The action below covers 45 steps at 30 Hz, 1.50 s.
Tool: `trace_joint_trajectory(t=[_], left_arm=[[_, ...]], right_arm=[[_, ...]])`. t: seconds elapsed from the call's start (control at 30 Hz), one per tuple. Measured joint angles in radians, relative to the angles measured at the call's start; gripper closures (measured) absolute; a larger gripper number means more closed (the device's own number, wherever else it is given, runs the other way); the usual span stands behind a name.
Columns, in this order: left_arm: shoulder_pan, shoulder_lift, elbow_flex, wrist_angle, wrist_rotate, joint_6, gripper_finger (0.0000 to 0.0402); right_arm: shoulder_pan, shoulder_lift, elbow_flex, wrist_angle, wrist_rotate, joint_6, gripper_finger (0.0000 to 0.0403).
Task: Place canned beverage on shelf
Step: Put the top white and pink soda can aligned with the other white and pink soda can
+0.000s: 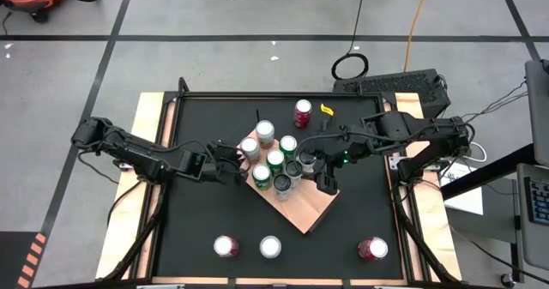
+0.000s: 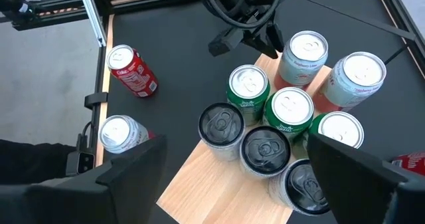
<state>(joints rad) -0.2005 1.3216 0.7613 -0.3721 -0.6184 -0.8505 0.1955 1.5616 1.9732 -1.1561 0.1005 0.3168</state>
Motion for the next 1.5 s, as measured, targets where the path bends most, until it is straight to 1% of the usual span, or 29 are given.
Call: trace_joint_trajectory(t=[0.1, 1.0, 1.5], left_arm=[[-0.011, -0.001, 0.002, 0.001, 0.022, 0.002, 0.0325], [0.013, 0.0, 0.0, 0.076, 0.025, 0.023, 0.0325], [0.015, 0.0, 0.0, 0.08, 0.024, 0.029, 0.0325]], right_arm=[[0.0, 0.0, 0.0, 0.0, 0.0, 0.0, 0.0062], [-0.001, 0.0, 0.0, 0.0, 0.003, 0.0, 0.0062], [0.0, 0.0, 0.0, 0.0, 0.003, 0.0, 0.0062]])
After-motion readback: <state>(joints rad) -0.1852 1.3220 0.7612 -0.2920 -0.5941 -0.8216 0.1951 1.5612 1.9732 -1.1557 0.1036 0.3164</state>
